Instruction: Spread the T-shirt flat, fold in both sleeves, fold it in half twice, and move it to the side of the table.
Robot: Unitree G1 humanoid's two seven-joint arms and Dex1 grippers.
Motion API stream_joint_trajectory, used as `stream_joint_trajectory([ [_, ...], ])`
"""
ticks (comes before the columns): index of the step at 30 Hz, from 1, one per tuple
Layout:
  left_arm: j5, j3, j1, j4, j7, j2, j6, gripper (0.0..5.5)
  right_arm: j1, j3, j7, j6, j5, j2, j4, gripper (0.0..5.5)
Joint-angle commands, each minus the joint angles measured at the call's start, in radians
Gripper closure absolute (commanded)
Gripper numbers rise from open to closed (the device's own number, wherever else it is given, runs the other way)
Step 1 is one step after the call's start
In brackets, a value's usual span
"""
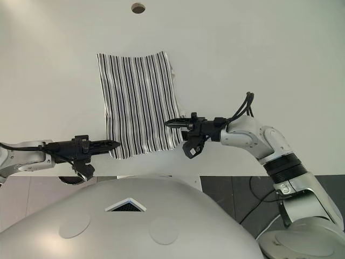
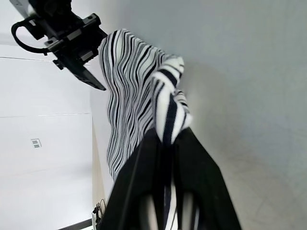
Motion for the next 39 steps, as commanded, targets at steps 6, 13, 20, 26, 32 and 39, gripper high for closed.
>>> stream_joint_trajectory([
  [6,0.066,-0.041,0.03,0.069,-0.066,-0.012,0.057,5.41,0.063,0.047,0.101,0.109,-0.019,-0.043,0.02,5.0],
  [13,0.035,-0.041,0.026,0.041,-0.058,-0.035,0.043,5.41,0.112,0.012,0.151,0.198,0.084,-0.093,-0.052,5.36],
  [20,-0.169,-0.023,0.06,-0.058,-0.108,-0.062,0.055,5.41,0.353,-0.223,0.213,0.447,0.398,-0.27,-0.41,5.36],
  [26,-0.532,-0.007,0.166,-0.26,-0.255,0.016,0.17,5.41,0.585,-0.486,0.248,0.498,0.535,-0.324,-0.629,5.36],
  [32,-0.966,0.098,0.304,-0.501,-0.368,0.169,0.26,5.41,0.754,-0.66,0.316,0.481,0.584,-0.291,-0.718,5.36],
  [39,-0.959,0.155,0.279,-0.448,-0.452,0.081,0.344,5.41,0.657,-0.642,0.327,0.516,0.548,-0.248,-0.701,5.36],
])
